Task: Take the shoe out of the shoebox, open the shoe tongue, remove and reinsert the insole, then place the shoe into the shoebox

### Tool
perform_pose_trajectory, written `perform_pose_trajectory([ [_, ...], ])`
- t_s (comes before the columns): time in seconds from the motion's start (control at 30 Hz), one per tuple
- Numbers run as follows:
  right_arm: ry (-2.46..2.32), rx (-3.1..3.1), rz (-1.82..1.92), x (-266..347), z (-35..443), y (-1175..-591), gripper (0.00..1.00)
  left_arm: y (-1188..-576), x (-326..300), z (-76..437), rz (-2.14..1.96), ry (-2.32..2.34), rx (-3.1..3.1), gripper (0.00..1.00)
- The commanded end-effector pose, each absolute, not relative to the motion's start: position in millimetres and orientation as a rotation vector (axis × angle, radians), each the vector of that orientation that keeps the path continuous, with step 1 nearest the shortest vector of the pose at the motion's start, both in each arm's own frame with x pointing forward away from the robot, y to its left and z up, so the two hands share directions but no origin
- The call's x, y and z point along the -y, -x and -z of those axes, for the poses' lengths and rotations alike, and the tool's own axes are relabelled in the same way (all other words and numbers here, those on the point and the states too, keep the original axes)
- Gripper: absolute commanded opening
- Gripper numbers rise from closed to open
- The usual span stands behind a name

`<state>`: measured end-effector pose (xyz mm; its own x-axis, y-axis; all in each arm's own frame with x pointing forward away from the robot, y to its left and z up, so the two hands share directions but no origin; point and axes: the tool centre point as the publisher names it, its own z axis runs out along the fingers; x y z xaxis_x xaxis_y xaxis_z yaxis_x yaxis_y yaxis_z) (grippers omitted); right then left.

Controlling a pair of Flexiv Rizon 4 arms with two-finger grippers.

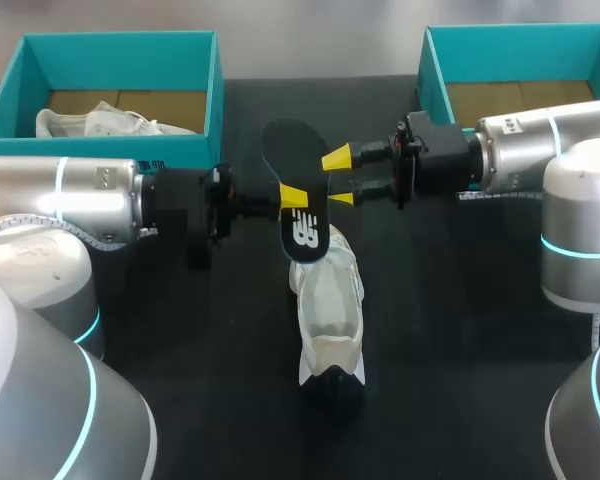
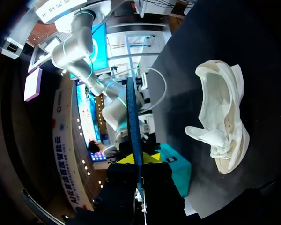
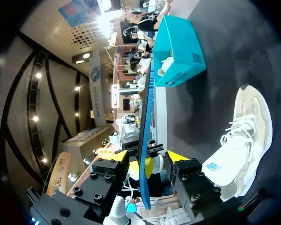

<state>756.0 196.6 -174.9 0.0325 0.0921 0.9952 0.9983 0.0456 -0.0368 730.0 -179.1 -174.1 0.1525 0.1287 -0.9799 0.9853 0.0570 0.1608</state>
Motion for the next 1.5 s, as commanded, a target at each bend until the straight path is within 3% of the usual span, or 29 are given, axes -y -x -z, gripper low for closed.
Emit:
perform_pose_trajectory([
  [0.03, 1.258, 1.265, 1.115, -200.7, 175.7, -752.9, 0.47, -731.4, 181.4, 175.1, 0.978, -1.323, -1.21, 0.0],
  [0.63, 1.233, 1.245, 1.113, -215.7, 178.5, -754.5, 0.38, -732.3, 187.4, 178.7, 0.973, -1.337, -1.197, 0.0],
  [1.27, 1.248, 1.234, 1.093, -217.8, 177.9, -757.7, 0.15, -734.0, 190.4, 184.1, 0.945, -1.353, -1.194, 0.0],
  [1.43, 1.247, 1.237, 1.093, -217.9, 176.8, -758.2, 0.01, -734.7, 190.8, 184.1, 0.938, -1.35, -1.195, 0.0],
  [1.5, 1.245, 1.237, 1.095, -217.9, 176.7, -758.2, 0.0, -735.1, 190.9, 184.4, 0.937, -1.35, -1.196, 0.0],
])
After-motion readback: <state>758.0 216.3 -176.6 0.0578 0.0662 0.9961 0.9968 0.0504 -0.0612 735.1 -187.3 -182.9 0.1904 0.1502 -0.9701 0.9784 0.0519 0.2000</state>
